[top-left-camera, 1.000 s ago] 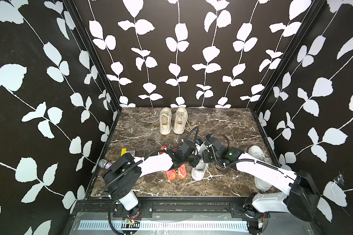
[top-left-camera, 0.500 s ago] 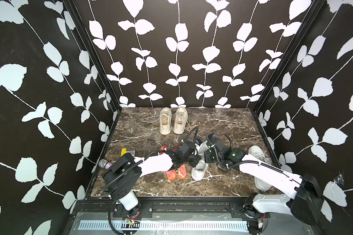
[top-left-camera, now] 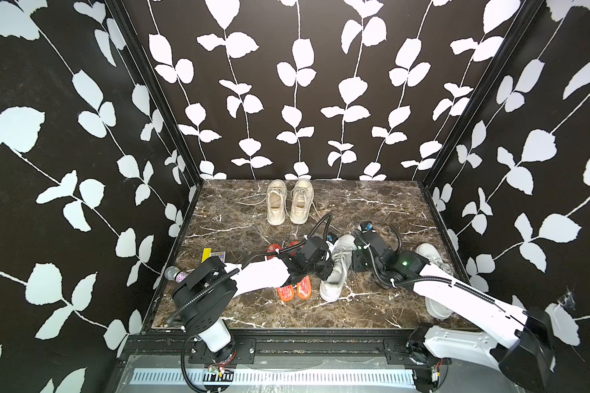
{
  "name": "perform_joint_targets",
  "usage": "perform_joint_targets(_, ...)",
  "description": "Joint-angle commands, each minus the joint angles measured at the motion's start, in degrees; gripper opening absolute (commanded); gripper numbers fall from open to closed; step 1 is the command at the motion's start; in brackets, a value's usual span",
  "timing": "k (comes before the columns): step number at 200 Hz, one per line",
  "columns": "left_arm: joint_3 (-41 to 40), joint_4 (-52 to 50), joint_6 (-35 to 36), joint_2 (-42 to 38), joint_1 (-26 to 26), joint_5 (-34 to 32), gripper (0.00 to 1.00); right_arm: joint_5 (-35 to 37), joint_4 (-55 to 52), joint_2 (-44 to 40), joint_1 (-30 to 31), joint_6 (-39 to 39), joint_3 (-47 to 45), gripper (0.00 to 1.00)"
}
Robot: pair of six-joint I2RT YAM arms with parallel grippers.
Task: Remove the insole from the shoe
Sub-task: Untie the shoelace on the shoe.
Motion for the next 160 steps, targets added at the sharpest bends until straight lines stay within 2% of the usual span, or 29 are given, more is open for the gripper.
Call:
perform_joint_targets(1, -1.1, -0.8, -0.1, -1.8, 0.2, -1.7, 0.18, 5.8, -3.4, -2.4, -0.9, 1.8, 1.1, 0.00)
perform_joint_targets(44, -1.2, -0.8, 0.1, -2.0, 0.2, -1.5, 0.15, 11.7, -9.8, -8.1, -5.0, 3.5, 1.9, 0.00)
perform_joint_targets(89, -0.9, -0.7, 0.2, -1.9, 0.2, -1.4, 0.14, 13.5, -13.3, -14.7, -10.4, 4.2, 1.6, 0.00)
perform_joint_targets(129, -0.4, -0.8, 0.5, -1.7, 0.2, -0.7, 0.14, 11.3, -10.7, -15.2, -11.2, 3.5, 1.0, 0.00)
perform_joint_targets(160, 0.4, -1.8, 1.0, -1.8, 0.2, 0.7, 0.14, 5.9, -6.3, -9.2, -11.4, 0.0, 2.7, 0.00)
